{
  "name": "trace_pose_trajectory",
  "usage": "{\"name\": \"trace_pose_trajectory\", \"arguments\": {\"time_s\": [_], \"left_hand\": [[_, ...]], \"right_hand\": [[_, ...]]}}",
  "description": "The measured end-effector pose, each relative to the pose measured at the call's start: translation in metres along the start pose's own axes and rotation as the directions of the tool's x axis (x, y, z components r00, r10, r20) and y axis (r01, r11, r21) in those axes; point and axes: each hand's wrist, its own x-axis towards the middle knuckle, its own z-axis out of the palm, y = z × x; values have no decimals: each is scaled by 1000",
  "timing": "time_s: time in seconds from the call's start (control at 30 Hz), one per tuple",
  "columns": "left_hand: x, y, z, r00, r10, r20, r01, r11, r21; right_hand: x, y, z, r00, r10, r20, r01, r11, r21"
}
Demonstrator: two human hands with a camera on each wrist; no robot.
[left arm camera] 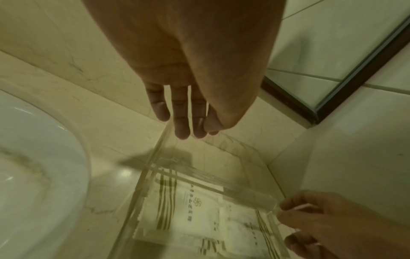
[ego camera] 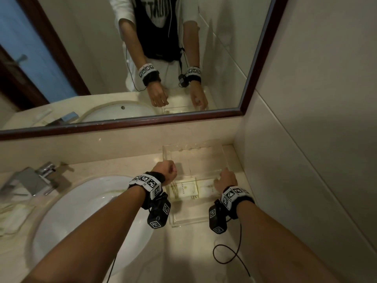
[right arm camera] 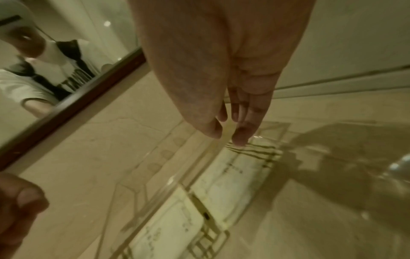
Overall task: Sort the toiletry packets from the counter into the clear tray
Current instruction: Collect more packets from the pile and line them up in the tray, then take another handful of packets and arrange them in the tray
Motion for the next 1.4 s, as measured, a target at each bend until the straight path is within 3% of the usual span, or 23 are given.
{"name": "trace_pose_trajectory", "arguments": {"time_s": [0.2,0.4,0.77,1.07,1.4], "left_hand": [[-12,-1,-26,998,20,-55,-19,1000,10],[-29,3,-59,987,50,-150,-47,999,25],[-75,-17,-135,950,31,-312,-19,999,41],[-118,-82,-185,913,-69,-402,76,997,1],[-175,-201,-233,867,-188,-462,175,982,-70]], "right_hand": [[-10,-57,-29,967,-245,64,249,966,-64],[-27,-122,-59,877,-459,144,474,874,-103],[-69,-218,-73,732,-647,213,680,709,-185],[-105,-285,-34,631,-718,293,776,591,-222],[-175,-375,48,517,-757,399,855,472,-214]]}}
